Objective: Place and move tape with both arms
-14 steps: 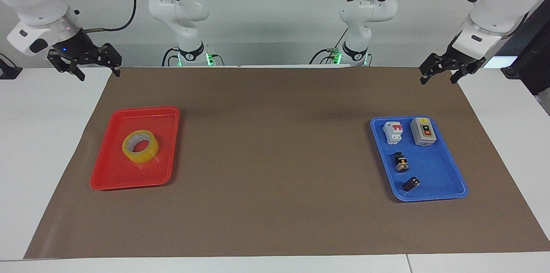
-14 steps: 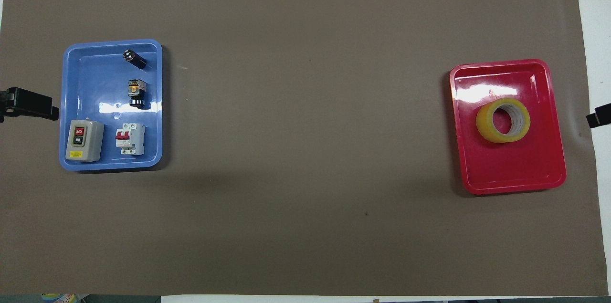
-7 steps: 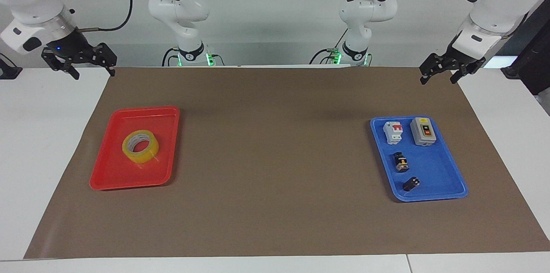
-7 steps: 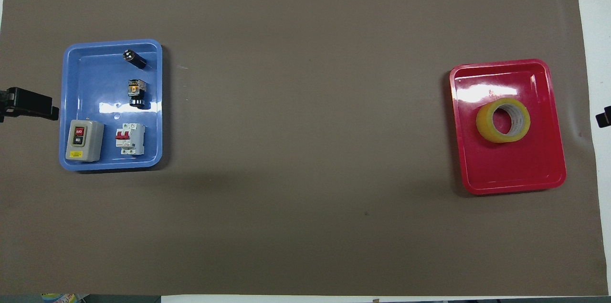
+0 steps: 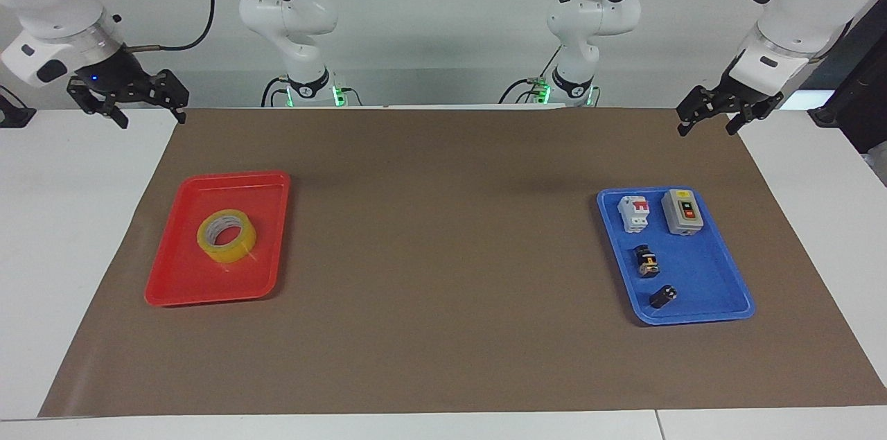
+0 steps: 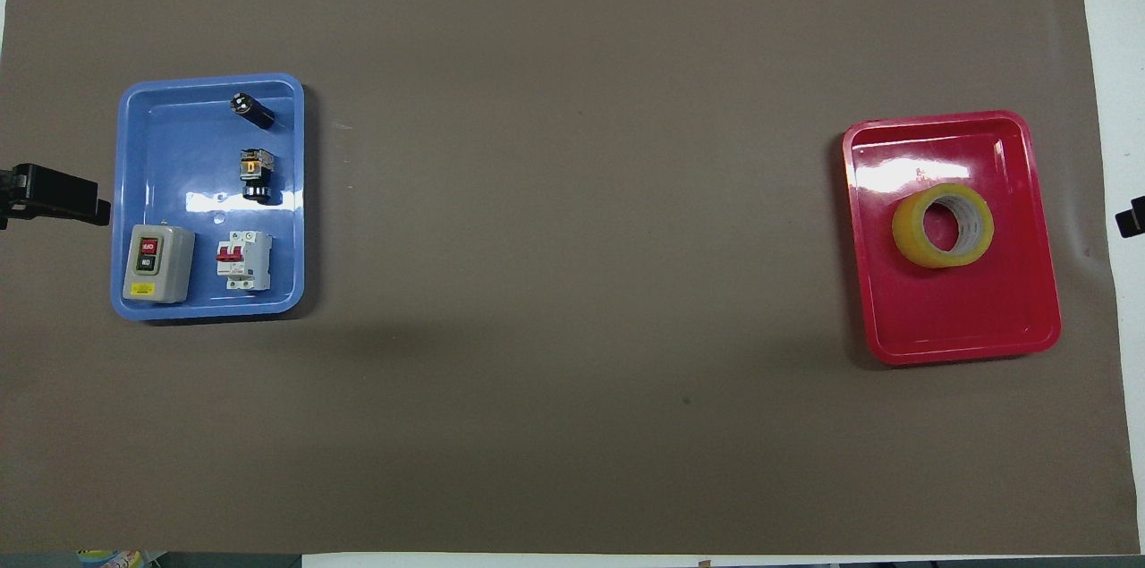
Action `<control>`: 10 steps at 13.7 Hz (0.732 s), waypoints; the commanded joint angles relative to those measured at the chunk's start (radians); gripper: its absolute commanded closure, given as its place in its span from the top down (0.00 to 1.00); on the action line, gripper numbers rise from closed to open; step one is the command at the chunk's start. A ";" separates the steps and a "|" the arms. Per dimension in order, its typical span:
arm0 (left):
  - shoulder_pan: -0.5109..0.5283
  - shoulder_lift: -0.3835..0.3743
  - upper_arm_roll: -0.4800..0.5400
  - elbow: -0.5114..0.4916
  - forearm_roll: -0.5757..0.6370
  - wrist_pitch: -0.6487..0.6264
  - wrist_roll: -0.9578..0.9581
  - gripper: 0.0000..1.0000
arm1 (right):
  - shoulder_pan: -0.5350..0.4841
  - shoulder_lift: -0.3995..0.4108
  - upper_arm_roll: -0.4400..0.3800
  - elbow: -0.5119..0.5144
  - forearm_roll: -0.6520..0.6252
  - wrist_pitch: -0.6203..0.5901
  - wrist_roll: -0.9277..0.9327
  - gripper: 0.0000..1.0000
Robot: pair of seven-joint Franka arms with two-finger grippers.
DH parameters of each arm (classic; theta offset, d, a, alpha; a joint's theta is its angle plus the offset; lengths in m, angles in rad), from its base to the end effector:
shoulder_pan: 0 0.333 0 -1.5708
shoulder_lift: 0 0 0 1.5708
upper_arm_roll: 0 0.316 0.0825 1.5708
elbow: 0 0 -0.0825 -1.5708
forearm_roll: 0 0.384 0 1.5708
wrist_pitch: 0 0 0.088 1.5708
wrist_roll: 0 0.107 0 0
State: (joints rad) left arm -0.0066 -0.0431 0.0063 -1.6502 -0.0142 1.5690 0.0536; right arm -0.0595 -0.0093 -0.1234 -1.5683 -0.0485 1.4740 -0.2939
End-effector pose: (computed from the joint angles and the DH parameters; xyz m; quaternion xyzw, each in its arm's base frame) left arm 0.5394 -0.0016 0.6105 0.9994 -0.0268 -0.0188 0.0077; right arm 0.5311 -0.1042 0.6228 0.9973 0.0541 -0.0469 0.0129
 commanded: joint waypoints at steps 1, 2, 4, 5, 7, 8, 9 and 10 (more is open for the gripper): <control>-0.001 -0.020 0.001 -0.020 0.019 0.008 0.014 1.00 | -0.006 0.005 0.004 0.011 -0.007 0.005 0.022 1.00; -0.001 -0.020 0.001 -0.020 0.019 0.008 0.014 1.00 | -0.005 0.005 0.004 0.011 -0.008 0.006 0.022 1.00; -0.001 -0.020 0.001 -0.020 0.019 0.008 0.014 1.00 | -0.003 0.005 0.008 0.011 0.001 0.006 0.022 1.00; -0.001 -0.020 0.001 -0.020 0.019 0.008 0.014 1.00 | 0.001 0.005 0.010 0.008 0.009 0.008 0.024 1.00; -0.001 -0.020 0.001 -0.020 0.019 0.008 0.014 1.00 | 0.009 0.005 0.013 0.008 0.033 0.015 0.076 1.00; -0.001 -0.020 0.001 -0.020 0.019 0.008 0.014 1.00 | 0.009 0.005 0.014 0.010 0.027 0.015 0.079 1.00; -0.001 -0.020 0.001 -0.020 0.019 0.008 0.014 1.00 | 0.010 0.005 0.014 0.010 0.025 0.015 0.079 1.00; -0.001 -0.020 0.001 -0.020 0.019 0.008 0.014 1.00 | 0.007 0.006 0.014 0.010 0.027 0.017 0.079 1.00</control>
State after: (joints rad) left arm -0.0066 -0.0431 0.0063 -1.6502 -0.0142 1.5690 0.0536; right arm -0.0440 -0.0091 -0.1120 -1.5677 -0.0359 1.4808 -0.2309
